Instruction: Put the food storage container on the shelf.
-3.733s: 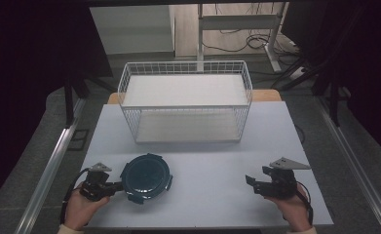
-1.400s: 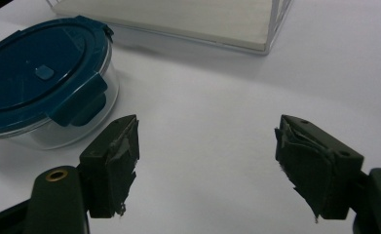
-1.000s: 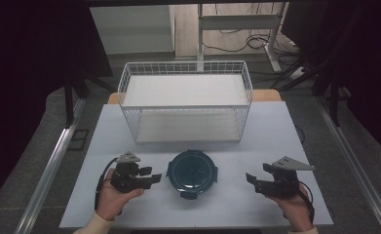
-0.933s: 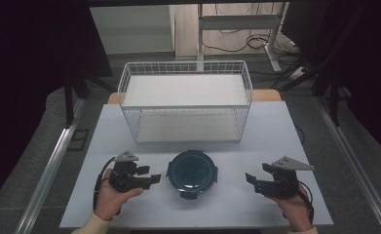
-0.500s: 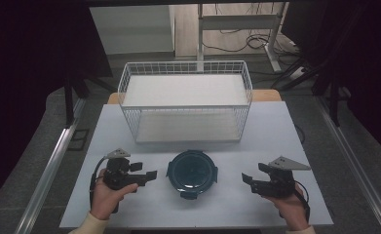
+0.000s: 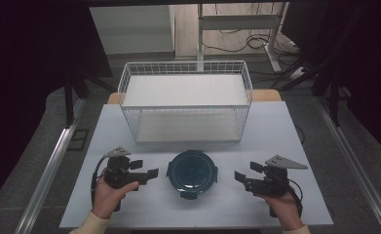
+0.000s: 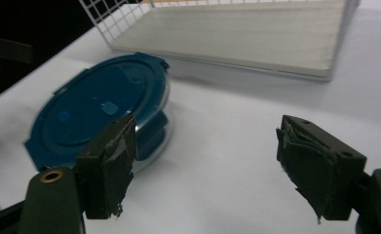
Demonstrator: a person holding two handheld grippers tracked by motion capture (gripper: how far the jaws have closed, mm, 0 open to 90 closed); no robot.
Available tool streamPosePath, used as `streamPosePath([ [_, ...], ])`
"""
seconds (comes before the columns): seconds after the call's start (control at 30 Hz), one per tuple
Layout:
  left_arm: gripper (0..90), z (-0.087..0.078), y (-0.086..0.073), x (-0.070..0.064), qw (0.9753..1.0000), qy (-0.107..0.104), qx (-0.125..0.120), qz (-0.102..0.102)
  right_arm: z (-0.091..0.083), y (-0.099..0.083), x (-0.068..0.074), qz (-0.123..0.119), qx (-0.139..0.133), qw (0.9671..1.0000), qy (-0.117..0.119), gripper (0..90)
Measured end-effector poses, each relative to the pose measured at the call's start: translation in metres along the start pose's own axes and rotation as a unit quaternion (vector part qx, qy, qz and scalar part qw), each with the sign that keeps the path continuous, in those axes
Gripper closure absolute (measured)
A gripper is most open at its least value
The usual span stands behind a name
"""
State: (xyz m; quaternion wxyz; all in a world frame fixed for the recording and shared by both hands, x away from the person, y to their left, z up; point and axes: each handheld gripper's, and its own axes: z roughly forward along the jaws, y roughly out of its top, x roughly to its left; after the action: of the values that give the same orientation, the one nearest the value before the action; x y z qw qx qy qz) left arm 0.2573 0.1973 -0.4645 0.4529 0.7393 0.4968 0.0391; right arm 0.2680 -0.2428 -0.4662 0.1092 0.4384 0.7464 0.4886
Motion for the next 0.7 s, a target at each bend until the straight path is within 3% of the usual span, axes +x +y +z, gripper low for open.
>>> streamPosePath([
  [0.1, 18.9, 0.001, 0.0, 0.0, 1.0, 0.0, 0.002, 0.004, 0.002, 0.0, 0.001, 0.011, 0.004, 0.9998, 0.014, 21.8],
  [0.23, 18.4, 0.003, 0.001, -0.002, 0.9999, -0.005, 0.006, 0.008, 0.007, -0.001, 0.002, 0.002, 0.009, 0.9999, 0.011, 19.1],
  [0.33, 18.2, 0.004, 0.002, -0.001, 0.9999, -0.012, 0.005, 0.002, 0.008, -0.001, 0.002, 0.016, 0.013, 0.9997, 0.017, 18.1],
  [0.47, 16.9, 0.013, 0.003, -0.001, 0.9988, -0.044, 0.017, -0.008, 0.016, 0.0, 0.007, 0.031, 0.025, 0.9989, 0.026, 16.0],
  [0.57, 16.7, 0.022, 0.005, 0.0, 0.9982, -0.052, 0.025, -0.015, 0.025, 0.0, 0.01, 0.047, 0.036, 0.9976, 0.035, 15.3],
  [0.7, 16.8, 0.032, 0.009, 0.004, 0.9958, -0.077, 0.031, -0.039, 0.041, 0.0, 0.016, 0.077, 0.053, 0.9944, 0.05, 13.5],
])
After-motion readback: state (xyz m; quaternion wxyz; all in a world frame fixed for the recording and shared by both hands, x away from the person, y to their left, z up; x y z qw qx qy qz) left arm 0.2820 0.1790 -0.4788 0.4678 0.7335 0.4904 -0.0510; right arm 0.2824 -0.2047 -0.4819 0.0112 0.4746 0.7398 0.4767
